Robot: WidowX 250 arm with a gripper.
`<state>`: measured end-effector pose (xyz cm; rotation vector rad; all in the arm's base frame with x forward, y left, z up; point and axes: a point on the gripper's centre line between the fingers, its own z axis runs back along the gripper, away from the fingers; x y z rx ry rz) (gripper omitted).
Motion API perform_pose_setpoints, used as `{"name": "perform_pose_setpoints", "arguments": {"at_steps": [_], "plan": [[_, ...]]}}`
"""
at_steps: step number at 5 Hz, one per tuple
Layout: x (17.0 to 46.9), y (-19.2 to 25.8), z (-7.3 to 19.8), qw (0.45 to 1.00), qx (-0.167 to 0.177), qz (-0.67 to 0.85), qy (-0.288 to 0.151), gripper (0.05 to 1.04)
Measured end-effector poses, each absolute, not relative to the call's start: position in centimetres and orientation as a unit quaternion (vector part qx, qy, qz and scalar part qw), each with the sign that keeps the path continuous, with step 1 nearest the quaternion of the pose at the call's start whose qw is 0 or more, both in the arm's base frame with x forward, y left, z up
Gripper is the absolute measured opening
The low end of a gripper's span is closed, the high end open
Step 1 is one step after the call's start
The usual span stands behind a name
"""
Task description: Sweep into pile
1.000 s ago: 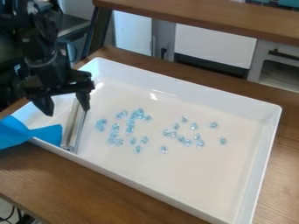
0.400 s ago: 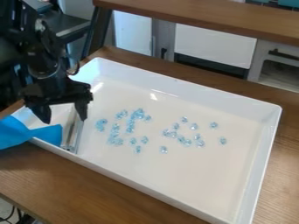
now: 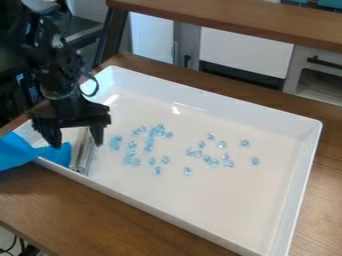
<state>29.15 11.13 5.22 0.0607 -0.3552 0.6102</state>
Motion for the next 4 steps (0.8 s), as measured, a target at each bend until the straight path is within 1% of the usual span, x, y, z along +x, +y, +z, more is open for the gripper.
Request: {"name": "perform_pose_setpoints", "arguments": {"at_steps": [1,3,4], "plan": [[29.2,10.8,5.0,0.939,0.031,0.298,-0.171,0.967],[29.6,10.1,4.8,0.938,0.029,0.296,-0.18,0.39],[29.7,9.1,4.8,0.939,0.025,0.296,-0.174,0.357]]}}
